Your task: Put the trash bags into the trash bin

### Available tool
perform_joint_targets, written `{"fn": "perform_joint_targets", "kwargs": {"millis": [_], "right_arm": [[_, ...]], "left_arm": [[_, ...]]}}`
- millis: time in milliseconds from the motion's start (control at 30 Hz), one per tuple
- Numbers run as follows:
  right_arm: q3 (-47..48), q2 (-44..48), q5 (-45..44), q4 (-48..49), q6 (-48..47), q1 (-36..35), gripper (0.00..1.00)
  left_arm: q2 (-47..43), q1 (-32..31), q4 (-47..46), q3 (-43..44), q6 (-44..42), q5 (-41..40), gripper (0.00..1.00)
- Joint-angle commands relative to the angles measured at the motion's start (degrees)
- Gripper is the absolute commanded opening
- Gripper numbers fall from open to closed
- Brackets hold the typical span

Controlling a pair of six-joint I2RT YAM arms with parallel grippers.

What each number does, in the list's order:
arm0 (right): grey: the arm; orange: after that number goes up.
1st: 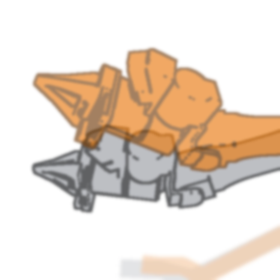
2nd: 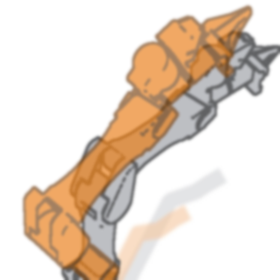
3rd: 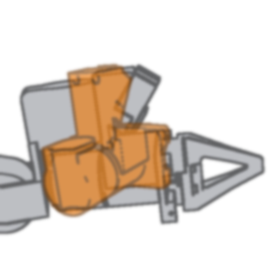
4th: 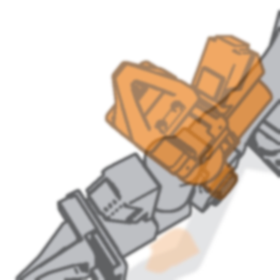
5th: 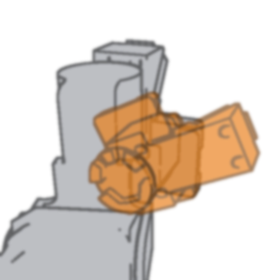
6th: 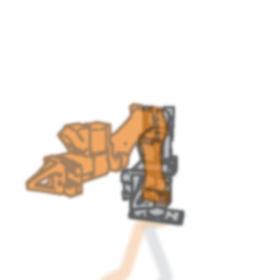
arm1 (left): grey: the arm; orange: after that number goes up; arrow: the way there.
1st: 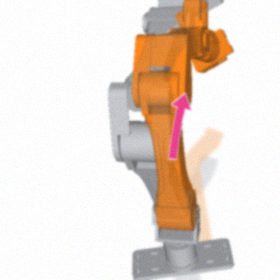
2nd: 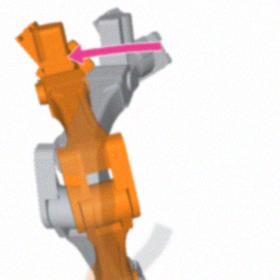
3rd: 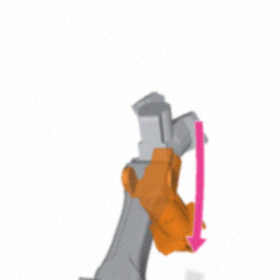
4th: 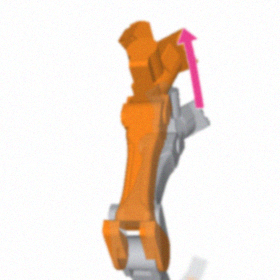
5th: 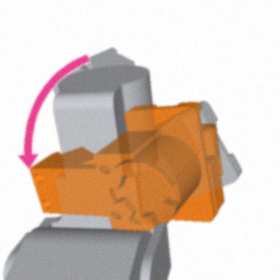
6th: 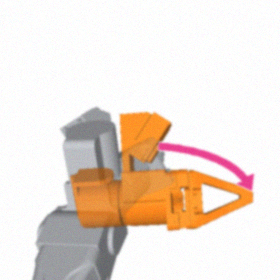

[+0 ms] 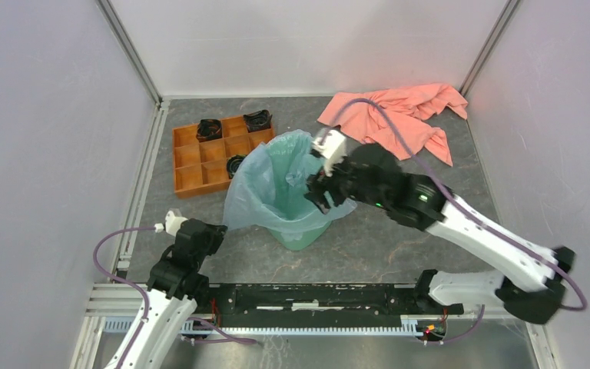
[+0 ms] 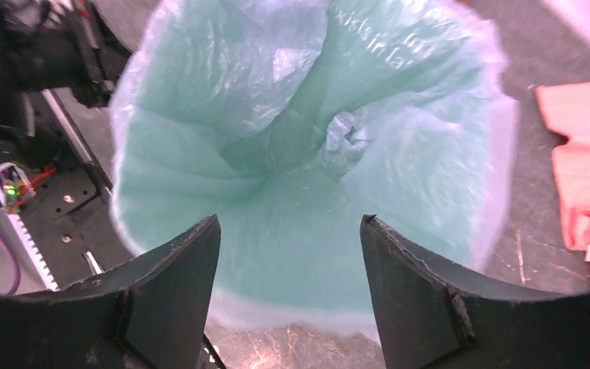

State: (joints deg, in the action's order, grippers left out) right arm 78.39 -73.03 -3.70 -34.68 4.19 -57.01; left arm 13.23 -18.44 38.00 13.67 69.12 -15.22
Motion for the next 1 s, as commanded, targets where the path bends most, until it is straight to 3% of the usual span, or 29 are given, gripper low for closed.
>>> {"fn": "perform_joint_targets", "kwargs": {"millis": [0,200,333,400,633,800,967], "right_arm": [[-6.36,13.56,-0.33,5.72,-0.70,-0.24,0.75],[-24.31,28.41,-7.59,10.53,-1.87,-0.16,0.85],[-35.36,33.06,-9.58,16.98,-1.78,-0.20,0.91],[-39.64,34.17,-9.34,21.34,-2.62,-0.20,0.94],[-50.11,33.35,-2.81,39.22,-3.47,-0.13,0.98],[-52.27,30.54,0.80,44.12,-3.74,-0.23,0.85],[-56.21,29.61,2.03,47.51,-4.31,-0.19,0.57]], "left_arm": [[1.07,0.16,0.35,1.86,-0.60,-3.24,0.15],[2.97,0.18,-0.29,2.70,-1.53,-4.27,0.16],[3.50,0.21,0.03,4.55,-1.10,-4.42,0.18],[3.10,0.17,0.32,6.24,-1.42,-4.22,0.23],[-0.08,0.16,5.97,11.67,0.27,-4.95,0.53],[-3.92,0.17,9.83,16.08,1.04,-5.47,0.68],[-6.48,0.16,15.53,23.08,-3.06,-10.87,0.82]]}}
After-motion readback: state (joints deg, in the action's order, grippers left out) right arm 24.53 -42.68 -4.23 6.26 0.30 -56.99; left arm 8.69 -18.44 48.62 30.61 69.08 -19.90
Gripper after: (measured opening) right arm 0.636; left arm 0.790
